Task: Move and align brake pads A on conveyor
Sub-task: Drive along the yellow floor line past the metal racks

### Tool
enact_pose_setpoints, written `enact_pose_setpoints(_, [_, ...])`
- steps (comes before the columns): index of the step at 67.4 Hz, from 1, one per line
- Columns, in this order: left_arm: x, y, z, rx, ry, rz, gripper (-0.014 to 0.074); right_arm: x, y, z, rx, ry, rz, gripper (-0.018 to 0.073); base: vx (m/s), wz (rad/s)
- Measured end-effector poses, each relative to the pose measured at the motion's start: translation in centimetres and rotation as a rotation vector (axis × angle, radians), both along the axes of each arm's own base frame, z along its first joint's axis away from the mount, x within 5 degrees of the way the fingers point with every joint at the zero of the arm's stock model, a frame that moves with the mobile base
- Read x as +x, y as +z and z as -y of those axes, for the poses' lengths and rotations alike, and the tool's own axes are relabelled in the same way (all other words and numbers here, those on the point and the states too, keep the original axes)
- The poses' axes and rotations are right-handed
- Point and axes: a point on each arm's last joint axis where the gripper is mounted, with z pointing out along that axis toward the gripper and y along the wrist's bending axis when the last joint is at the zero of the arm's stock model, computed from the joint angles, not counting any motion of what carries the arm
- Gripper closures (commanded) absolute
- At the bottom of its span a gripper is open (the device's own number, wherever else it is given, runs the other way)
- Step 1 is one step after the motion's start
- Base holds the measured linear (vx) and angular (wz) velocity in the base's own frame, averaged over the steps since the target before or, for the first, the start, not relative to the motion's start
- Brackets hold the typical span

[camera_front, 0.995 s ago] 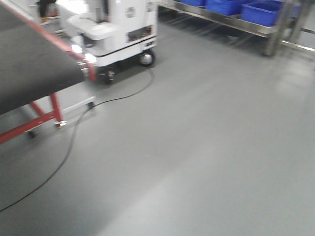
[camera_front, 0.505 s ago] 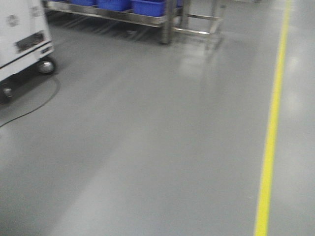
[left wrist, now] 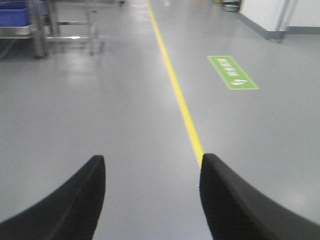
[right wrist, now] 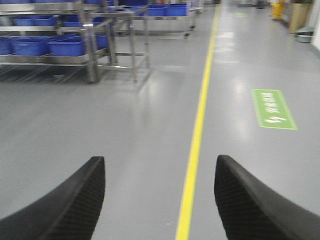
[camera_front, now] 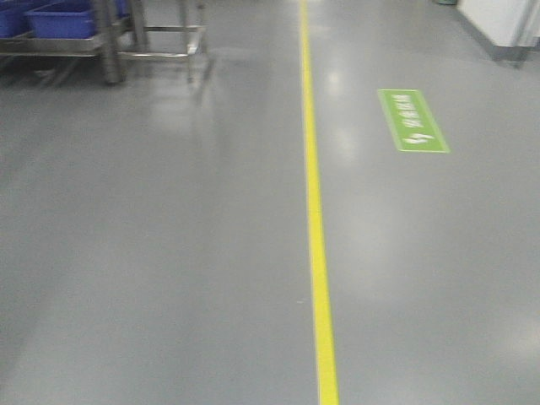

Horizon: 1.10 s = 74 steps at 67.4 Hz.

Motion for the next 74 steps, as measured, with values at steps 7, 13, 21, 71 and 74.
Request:
enact_pose_setpoints(7, [0.0, 0.0, 0.0, 0.0, 0.0, 0.0, 0.0202, 0.0, 0.0, 0.0, 0.0, 0.0, 0.0, 0.011, 0.04, -0.69])
enact_pose_setpoints(13, [0.0, 0.0, 0.0, 0.0, 0.0, 0.0, 0.0202, 0.0, 0.0, 0.0, 0.0, 0.0, 0.0, 0.011, 0.08, -0.56])
enact_pose_setpoints(21, [0.0, 0.0, 0.0, 0.0, 0.0, 0.0, 0.0202, 0.0, 0.0, 0.0, 0.0, 0.0, 0.0, 0.011, 0.12, -0.4])
enact_pose_setpoints(71, [0.0, 0.0, 0.0, 0.0, 0.0, 0.0, 0.0202, 0.0, 0.0, 0.0, 0.0, 0.0, 0.0, 0.011, 0.36, -0.02])
enact_pose_setpoints(74, [0.0, 0.0, 0.0, 0.0, 0.0, 0.0, 0.0202, 0.0, 0.0, 0.0, 0.0, 0.0, 0.0, 0.011, 0.56, 0.16])
